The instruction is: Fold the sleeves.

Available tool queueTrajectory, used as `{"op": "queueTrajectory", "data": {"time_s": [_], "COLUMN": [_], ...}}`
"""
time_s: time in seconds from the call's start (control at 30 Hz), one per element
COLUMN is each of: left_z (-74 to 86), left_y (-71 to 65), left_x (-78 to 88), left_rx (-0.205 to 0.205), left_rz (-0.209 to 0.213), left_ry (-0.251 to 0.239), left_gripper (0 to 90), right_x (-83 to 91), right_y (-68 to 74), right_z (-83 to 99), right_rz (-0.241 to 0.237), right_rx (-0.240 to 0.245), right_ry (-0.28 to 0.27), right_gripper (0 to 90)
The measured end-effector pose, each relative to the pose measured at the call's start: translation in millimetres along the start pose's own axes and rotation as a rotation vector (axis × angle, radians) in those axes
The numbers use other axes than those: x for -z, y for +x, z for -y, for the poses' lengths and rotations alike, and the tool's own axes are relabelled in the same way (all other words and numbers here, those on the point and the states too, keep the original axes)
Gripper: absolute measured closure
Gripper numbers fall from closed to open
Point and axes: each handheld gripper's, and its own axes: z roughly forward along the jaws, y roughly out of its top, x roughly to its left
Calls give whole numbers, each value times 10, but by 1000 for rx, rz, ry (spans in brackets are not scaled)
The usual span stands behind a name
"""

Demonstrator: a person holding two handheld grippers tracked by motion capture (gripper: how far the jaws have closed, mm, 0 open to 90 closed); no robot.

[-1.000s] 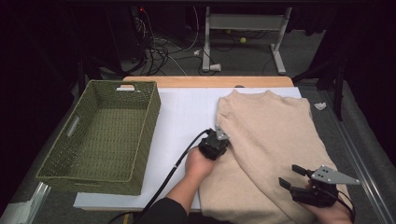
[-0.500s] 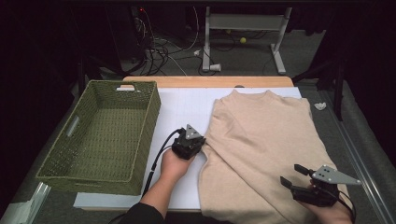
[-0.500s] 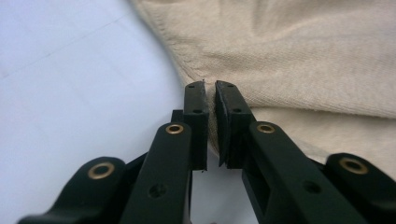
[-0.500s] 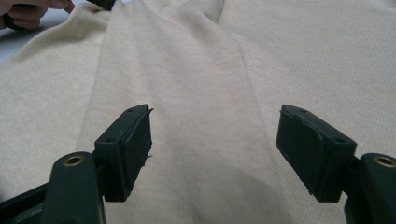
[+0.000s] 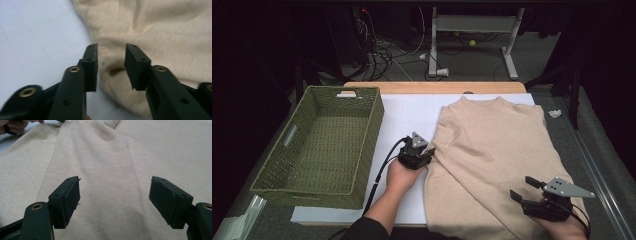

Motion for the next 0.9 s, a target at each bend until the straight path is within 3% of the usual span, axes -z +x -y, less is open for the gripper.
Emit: {"op": "queueTrajectory", "data": {"time_s": [0.07,0.17,0.23,0.37,0.5,0.63,0.7,0.8,0.9], "left_z": [-58,-127,-144,-122,-132,-134,-100,-36,-1], "left_y": [-14,-33,-18,26,96,231,298,314,289], "left_x": [-72,-251,-263,-257,-207,-73,-29,-19,-37], "left_rx": [14,0,6,-18,-28,2,11,8,24], "left_rz": [8,4,-3,20,-3,-33,-43,-39,-2], "left_ry": [10,122,111,116,108,62,68,70,56], "left_gripper": [502,503,557,839,859,860,860,859,853], "right_x": [-2,-1,5,22,26,31,28,23,27], "right_y": [10,7,0,-19,-31,-25,-22,-19,-13], "right_z": [-6,-6,-5,7,16,15,14,11,8], "right_rz": [-4,-9,-11,-11,-7,-6,-6,-5,-5], "right_rx": [4,6,6,2,-3,-3,-1,1,-2], "right_ry": [1,-1,-5,-8,-7,-9,-6,-5,-6], "right_gripper": [257,259,260,262,263,264,265,265,264]}}
